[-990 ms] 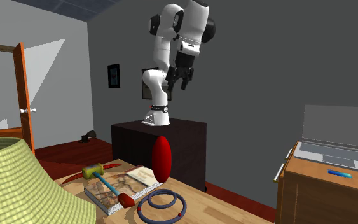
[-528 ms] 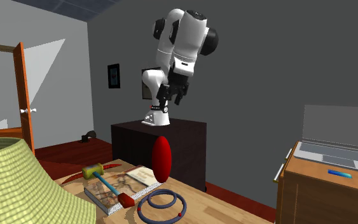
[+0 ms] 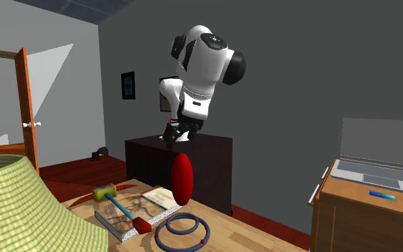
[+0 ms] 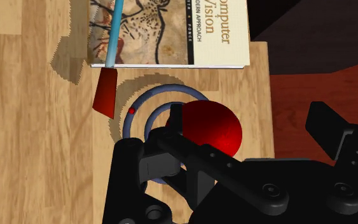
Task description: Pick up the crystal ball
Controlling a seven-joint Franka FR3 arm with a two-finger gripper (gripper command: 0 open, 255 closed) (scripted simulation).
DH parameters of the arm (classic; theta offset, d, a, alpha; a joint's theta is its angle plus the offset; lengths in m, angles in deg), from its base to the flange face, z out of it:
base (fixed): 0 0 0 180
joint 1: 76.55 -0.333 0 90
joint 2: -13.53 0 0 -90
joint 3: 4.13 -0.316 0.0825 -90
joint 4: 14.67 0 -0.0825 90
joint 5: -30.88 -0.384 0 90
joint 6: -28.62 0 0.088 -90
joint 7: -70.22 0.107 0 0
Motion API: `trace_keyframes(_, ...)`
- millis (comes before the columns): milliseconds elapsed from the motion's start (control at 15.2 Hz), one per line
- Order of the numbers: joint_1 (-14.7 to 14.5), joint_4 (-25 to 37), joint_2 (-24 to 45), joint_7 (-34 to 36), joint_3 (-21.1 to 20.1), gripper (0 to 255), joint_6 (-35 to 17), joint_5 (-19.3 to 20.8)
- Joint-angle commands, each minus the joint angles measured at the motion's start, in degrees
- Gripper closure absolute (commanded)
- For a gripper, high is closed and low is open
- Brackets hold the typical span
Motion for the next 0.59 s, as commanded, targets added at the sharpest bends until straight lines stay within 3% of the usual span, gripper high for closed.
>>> trace_keyframes(0,1.3,4.5,3.7,-0.3,-0.4,0,1.3,-0.5)
trace_keyframes(528,1.7,4.4,6.5,0.1,-0.9,0,-1.5,-1.0)
